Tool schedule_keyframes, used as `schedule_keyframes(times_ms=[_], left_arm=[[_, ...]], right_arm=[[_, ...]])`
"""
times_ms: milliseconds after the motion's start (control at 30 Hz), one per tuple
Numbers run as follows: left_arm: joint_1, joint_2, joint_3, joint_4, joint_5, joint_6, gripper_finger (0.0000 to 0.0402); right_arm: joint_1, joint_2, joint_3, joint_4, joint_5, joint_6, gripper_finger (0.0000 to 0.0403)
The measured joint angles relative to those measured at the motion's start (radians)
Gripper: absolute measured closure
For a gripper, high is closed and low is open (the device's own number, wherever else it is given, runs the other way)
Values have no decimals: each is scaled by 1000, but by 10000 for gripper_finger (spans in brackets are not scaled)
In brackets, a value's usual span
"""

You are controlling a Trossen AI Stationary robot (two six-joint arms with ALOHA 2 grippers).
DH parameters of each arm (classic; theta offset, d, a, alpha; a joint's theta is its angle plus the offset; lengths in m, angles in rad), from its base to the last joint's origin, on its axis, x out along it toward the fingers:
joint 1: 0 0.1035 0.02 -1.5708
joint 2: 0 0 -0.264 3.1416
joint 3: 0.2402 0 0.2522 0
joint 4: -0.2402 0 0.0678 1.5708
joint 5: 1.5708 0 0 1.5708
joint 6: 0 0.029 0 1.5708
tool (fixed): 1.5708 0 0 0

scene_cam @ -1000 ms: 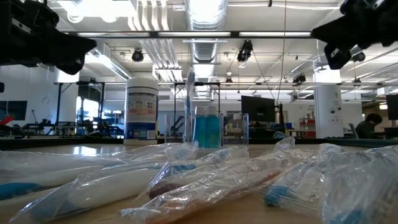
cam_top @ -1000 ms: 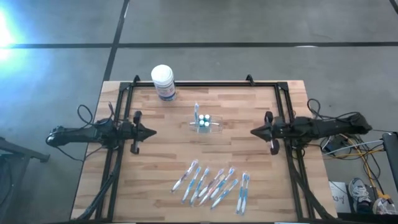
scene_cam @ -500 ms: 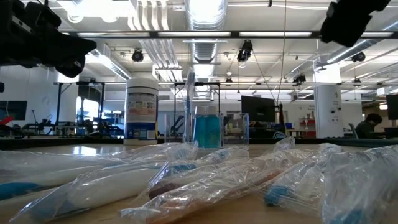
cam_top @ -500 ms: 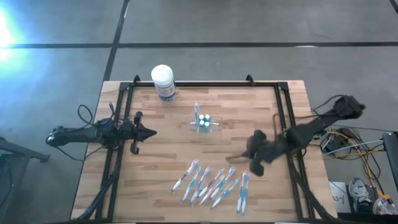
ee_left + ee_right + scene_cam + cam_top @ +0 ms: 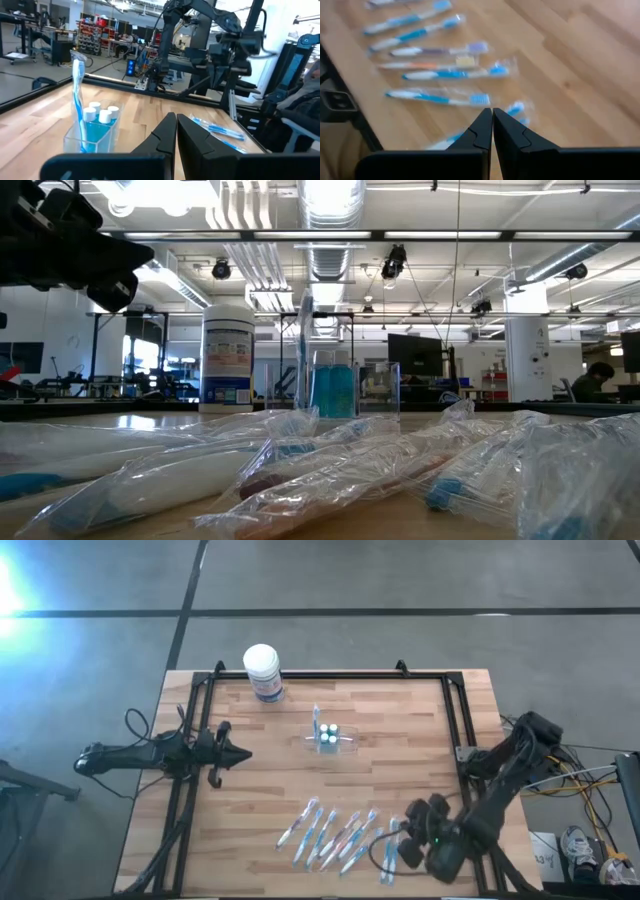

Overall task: Pick & Place toothbrushing station
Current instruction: Put the blue toothbrush into the transparent bin organizer

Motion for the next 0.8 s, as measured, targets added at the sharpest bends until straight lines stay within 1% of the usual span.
schedule_keyframes(times_ms=[67,167,333,533,667,800], left_arm=[[0,0,0,-1,10,0,383],[0,0,0,-1,13,0,383],[0,0,0,-1,13,12,383],[0,0,0,-3,13,43,383],[0,1,0,-14,18,53,383],[0,2,0,-28,33,59,383]], right_arm=[[10,44,13,5,-45,48,390],[9,105,37,4,-110,73,390],[8,174,69,5,-125,129,390],[6,197,73,16,-136,208,385],[3,208,68,19,-141,268,353],[-5,217,66,24,-208,298,305]])
